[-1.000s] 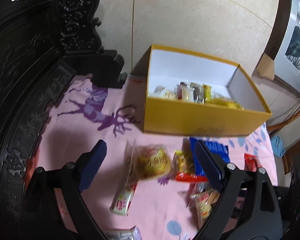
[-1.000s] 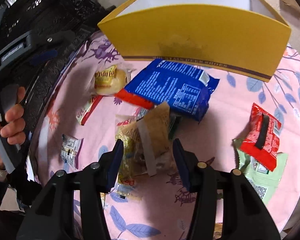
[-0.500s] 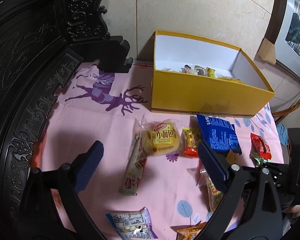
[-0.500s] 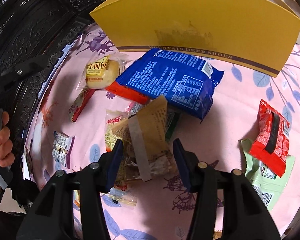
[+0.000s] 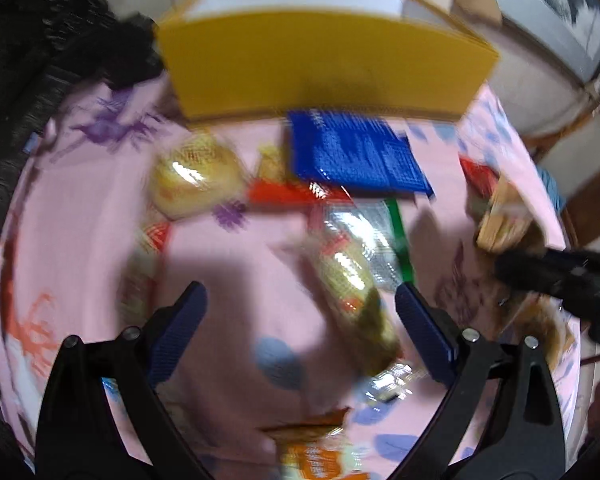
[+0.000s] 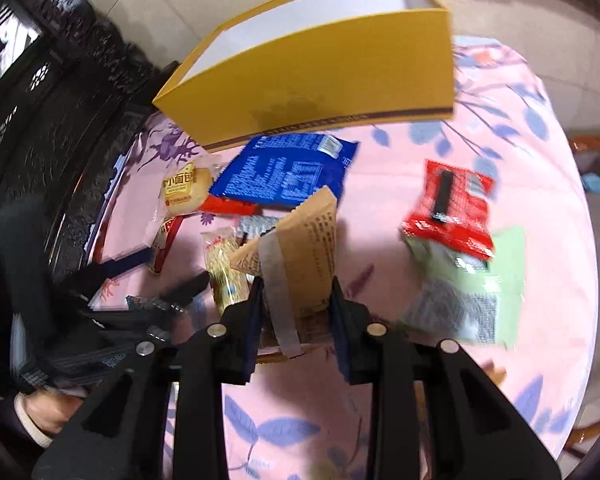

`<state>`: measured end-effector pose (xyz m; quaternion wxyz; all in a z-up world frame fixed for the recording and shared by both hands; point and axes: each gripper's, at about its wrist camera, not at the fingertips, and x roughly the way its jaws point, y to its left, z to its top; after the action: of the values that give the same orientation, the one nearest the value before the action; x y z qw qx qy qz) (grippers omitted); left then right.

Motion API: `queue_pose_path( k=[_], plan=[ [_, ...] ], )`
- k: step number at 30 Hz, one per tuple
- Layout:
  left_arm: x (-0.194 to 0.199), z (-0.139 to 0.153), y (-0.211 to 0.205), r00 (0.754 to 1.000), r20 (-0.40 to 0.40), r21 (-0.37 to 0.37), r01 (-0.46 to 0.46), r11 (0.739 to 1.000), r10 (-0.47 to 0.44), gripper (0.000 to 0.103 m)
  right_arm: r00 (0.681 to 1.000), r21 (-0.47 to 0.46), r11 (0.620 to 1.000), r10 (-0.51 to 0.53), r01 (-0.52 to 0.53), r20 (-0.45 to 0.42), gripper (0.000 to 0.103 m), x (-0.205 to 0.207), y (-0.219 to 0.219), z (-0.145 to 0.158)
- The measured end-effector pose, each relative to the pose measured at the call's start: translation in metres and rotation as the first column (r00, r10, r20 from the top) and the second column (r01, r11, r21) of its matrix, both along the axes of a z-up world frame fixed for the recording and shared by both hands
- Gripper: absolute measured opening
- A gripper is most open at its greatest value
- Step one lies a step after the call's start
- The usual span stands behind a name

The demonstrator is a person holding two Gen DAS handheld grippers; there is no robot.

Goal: Organize snacks
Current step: 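Grasp a clear grain-stick bag with left tool while right tool grasps brown paper bag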

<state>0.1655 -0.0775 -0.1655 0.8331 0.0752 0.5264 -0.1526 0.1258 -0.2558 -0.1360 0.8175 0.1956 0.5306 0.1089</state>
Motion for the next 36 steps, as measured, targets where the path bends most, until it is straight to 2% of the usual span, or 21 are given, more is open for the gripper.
queue_pose_path(
  k=[2,4,5,6,9,13,17,22,29,33,36],
  plan=[
    [-0.005,-0.011,-0.008,1.000,-0.031,-0.011,-0.002,1.000,0.002,0.094,1.000,0.006,1.000,-0.014,0.014,-0.001,0.032,-0.007,-0.007,0.002],
    [-0.007,-0.021,-0.013,0.998,-0.059,-0.015,0.001,1.000,-0.002,0.082,1.000,0.004,1.000,-0.017,0.017,0.002,0.032,-0.011,-0.007,0.004],
    [-0.006,-0.028,-0.016,0.996,-0.084,-0.012,0.005,1.000,-0.006,0.068,1.000,0.000,1.000,-0.016,0.016,0.005,0.032,-0.012,-0.006,0.004],
    [-0.005,-0.033,-0.018,0.995,-0.100,-0.006,0.005,1.000,-0.005,0.062,1.000,-0.001,1.000,-0.017,0.017,0.007,0.032,-0.014,-0.006,0.005],
    [-0.007,-0.035,-0.025,0.997,-0.070,0.026,0.034,0.999,-0.032,0.037,1.000,0.005,1.000,-0.024,0.024,0.012,0.031,-0.018,-0.008,0.006],
    [-0.004,-0.035,-0.019,0.997,-0.084,0.012,0.001,1.000,0.000,0.035,1.000,0.005,1.000,-0.018,0.018,0.014,0.032,-0.018,-0.007,0.006],
    [-0.001,-0.028,-0.018,0.998,-0.059,0.025,-0.016,1.000,0.018,0.034,1.000,0.005,1.000,-0.011,0.011,0.017,0.032,-0.016,-0.004,0.007],
    [-0.002,-0.004,-0.017,1.000,-0.018,0.038,-0.008,0.999,0.009,0.033,1.000,-0.001,1.000,0.000,0.000,0.026,0.032,-0.013,0.000,0.011],
    [0.006,0.024,-0.006,0.999,0.007,0.013,-0.035,0.999,0.035,0.030,0.998,-0.008,1.000,0.010,-0.009,0.061,0.032,-0.006,0.004,0.023],
    [0.024,0.054,-0.006,0.998,0.053,-0.020,-0.039,0.999,0.040,0.029,0.998,-0.006,1.000,0.002,-0.002,0.066,0.032,-0.005,0.003,0.025],
    [0.050,0.089,-0.008,0.991,0.128,-0.056,-0.026,0.998,0.033,0.029,0.997,-0.006,1.000,0.000,0.001,0.071,0.032,-0.005,0.003,0.026]
  ],
)
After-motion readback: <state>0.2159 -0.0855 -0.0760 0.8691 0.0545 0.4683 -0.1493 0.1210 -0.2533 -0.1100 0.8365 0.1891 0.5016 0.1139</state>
